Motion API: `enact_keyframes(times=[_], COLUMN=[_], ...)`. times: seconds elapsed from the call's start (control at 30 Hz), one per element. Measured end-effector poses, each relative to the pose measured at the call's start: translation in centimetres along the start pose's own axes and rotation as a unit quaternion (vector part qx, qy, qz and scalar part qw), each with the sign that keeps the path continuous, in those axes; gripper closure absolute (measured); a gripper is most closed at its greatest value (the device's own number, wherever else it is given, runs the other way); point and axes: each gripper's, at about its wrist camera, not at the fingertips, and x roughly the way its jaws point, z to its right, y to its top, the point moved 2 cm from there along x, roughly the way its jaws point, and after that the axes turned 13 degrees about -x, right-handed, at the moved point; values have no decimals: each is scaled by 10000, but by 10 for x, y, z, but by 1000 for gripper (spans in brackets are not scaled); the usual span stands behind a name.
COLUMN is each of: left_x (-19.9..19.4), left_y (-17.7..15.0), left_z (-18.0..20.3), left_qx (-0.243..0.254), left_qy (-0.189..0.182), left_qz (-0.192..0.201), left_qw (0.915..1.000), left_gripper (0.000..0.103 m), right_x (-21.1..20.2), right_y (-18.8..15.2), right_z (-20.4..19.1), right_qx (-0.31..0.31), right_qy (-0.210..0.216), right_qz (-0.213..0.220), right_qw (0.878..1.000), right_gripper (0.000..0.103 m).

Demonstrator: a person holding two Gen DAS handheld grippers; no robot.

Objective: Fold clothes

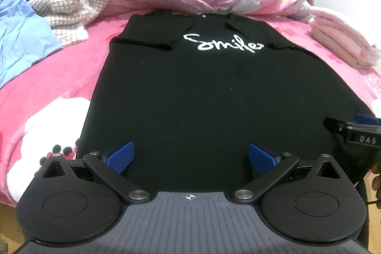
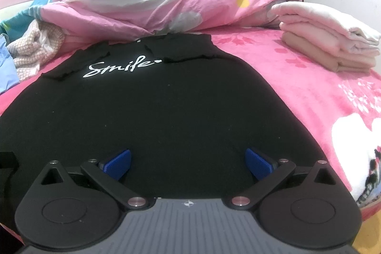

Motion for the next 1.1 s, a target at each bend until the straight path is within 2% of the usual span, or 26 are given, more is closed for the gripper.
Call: enact_keyframes(times=[0.47,1.1], left_x=[14,23], left_y=[13,9], left_z=[2,-8], left_qx=[221,-25], left_qy=[524,444], left_qz=[434,268], left_qw=[9974,9987], left_gripper=[0,0], right_x=[-1,-1], right_y=[0,-2], right_z=[-3,-4], right_qx=[-17,-65], right_qy=[-50,-86], right_qz=[27,94], right_qw=[10000,9999], right_gripper=[0,0])
